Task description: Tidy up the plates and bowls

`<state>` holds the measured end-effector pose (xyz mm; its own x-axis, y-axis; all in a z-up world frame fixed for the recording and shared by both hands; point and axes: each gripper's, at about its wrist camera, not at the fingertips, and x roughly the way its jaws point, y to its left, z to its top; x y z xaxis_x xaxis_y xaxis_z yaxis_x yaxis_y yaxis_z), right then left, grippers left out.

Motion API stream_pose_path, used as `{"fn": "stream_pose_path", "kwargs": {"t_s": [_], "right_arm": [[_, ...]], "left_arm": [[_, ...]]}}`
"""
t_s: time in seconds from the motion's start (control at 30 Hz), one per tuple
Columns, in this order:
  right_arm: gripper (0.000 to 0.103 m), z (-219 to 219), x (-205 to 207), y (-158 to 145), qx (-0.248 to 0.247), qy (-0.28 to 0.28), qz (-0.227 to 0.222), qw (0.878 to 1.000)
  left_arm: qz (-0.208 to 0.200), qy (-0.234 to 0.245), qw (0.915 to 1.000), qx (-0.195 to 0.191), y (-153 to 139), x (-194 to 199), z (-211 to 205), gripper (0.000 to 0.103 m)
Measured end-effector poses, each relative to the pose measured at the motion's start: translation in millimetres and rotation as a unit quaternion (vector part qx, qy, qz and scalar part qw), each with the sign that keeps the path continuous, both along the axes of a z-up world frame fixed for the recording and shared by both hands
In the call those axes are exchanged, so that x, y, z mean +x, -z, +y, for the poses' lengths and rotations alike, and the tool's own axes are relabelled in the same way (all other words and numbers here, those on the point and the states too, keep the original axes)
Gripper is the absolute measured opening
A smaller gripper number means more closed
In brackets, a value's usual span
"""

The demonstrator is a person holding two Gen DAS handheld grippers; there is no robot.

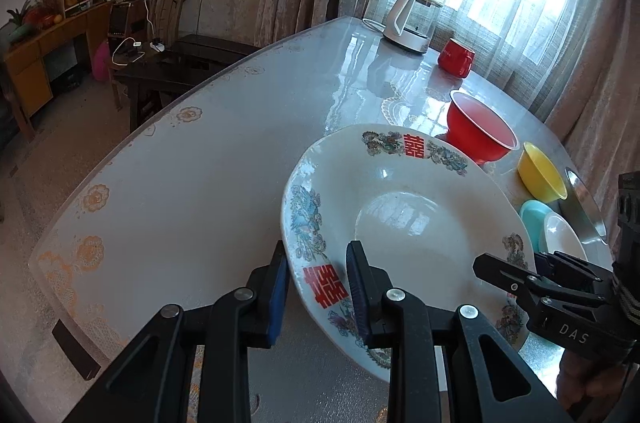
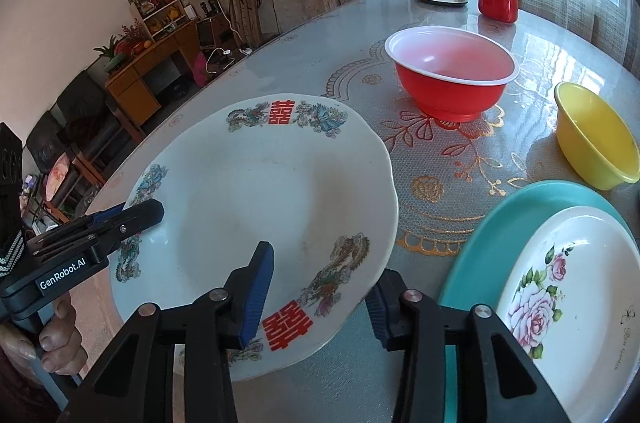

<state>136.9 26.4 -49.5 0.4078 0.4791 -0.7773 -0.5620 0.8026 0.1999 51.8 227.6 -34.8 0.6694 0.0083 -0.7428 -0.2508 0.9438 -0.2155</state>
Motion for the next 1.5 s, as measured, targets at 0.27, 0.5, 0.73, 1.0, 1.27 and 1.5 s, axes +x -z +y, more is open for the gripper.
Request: {"fn": "stream_pose_path", "kwargs": {"t_s": [0.27, 0.5, 0.73, 1.0, 1.27, 1.5], "right_arm": [[0.038, -8.8, -8.9, 0.7, -0.009, -0.004, -0.009, 1.0], [0.037, -7.3, -2.8, -0.9, 0.003, 0.005, 0.004, 1.0], [0.039, -1.8, 2.7, 0.6, 0.001, 0.011, 0.006, 1.0], [0.037, -2.5, -8.2, -2.1, -0.018, 0.009, -0.032, 0.999], [0.037, -10.2, -22.7, -12.6, -0.027, -0.004, -0.064, 0.998], [0.037, -19.5, -28.1, -17.3, -0.024, 0.002, -0.074, 0.997]], "left_arm": [[-0.003, 0.008, 0.9999, -0.009, 3.1, -4.3, -2.5, 0.029], [-0.004, -0.01, 0.9994, -0.034, 7.5, 8.4, 18.7, 0.042], [-0.02, 0.014, 0.9997, -0.004, 2.4, 27.6, 12.0, 0.029], [-0.023, 0.024, 0.9989, 0.033, 3.1, 17.8, 2.2, 0.027], [-0.027, 0.036, 0.9984, 0.035, 2.2, 1.8, -10.7, 0.028], [-0.032, 0.047, 0.9975, 0.043, 0.1, -7.3, -21.9, 0.027]]}}
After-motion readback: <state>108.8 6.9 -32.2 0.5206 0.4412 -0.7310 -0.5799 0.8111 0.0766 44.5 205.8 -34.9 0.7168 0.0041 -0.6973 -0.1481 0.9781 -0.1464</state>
